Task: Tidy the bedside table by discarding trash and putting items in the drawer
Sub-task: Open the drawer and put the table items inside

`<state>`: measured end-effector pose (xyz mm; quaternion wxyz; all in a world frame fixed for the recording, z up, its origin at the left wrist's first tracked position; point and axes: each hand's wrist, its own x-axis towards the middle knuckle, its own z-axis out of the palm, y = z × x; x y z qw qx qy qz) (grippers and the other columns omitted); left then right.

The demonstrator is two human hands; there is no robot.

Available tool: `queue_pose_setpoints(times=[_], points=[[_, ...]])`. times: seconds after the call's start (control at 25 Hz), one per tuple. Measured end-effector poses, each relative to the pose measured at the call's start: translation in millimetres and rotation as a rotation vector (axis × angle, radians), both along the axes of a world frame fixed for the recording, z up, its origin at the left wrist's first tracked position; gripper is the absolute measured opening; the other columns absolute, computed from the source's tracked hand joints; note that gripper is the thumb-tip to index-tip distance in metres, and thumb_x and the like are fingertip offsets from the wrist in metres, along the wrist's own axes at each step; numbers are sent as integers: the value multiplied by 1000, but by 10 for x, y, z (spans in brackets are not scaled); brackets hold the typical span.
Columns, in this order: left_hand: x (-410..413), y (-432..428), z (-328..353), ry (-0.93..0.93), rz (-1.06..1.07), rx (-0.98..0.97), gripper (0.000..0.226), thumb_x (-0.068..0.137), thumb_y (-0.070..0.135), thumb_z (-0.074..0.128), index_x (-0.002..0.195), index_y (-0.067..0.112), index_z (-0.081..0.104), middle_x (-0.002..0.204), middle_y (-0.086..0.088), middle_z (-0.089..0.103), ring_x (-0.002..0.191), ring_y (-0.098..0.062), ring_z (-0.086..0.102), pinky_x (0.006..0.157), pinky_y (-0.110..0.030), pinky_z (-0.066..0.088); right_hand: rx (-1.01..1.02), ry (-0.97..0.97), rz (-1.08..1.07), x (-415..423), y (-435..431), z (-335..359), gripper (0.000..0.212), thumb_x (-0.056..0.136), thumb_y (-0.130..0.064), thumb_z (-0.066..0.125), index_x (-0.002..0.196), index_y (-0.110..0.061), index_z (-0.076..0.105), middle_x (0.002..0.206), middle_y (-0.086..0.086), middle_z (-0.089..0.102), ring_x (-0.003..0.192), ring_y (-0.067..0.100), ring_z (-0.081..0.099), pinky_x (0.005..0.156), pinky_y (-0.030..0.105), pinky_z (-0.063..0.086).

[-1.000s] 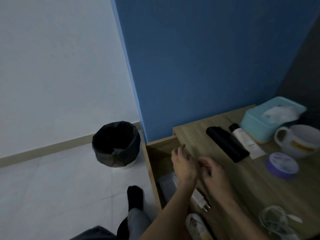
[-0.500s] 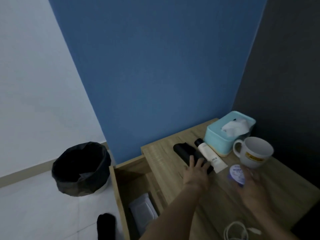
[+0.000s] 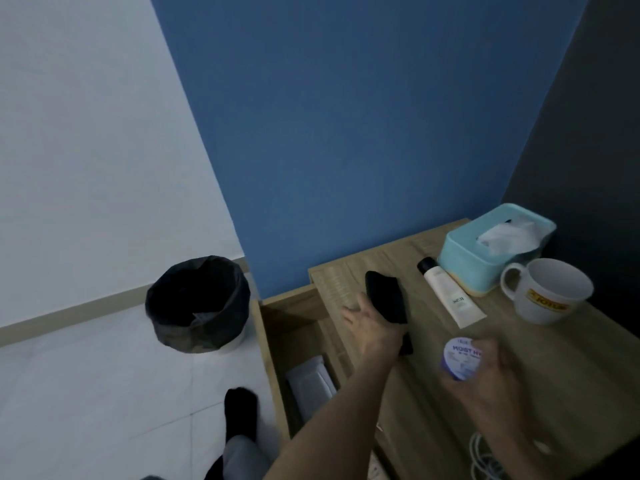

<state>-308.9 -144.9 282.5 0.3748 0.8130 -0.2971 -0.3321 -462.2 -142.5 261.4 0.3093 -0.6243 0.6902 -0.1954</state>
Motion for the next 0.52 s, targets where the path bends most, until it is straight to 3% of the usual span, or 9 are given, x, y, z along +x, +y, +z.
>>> queue_pose_setpoints(times=[0.16,0.28,0.4,0.52], points=[[182,231,39,1,30,86,86,71,19,75,137,19,19,137,-17,31,130,-34,30,105,-47,38,-33,-8,105,257,167,-48,73,59,-15,83,120,-9,44,119,18,55,106,35,54,80,36,44],[290,388,-53,191,107,165,97,73,30,76,144,17,11,142,-18,31,132,-35,34,106,-46,39,-106,7,115,396,240,-50,67,56,-16,84,112,-11,47,109,20,59,97,36,58,73,37,42],[316,592,-124,484,217,85,80,78,32,71,138,9,25,138,-14,43,124,-29,48,101,-40,47,-110,-19,174,536,280,-32,66,57,-10,83,112,-8,47,109,24,59,96,38,56,75,40,43],[451,750,-209,638,354,-80,67,75,26,73,129,8,39,128,-13,53,114,-29,56,95,-40,51,-6,-78,276,816,374,1,75,60,-5,81,123,-8,41,118,21,53,105,38,52,81,42,43]])
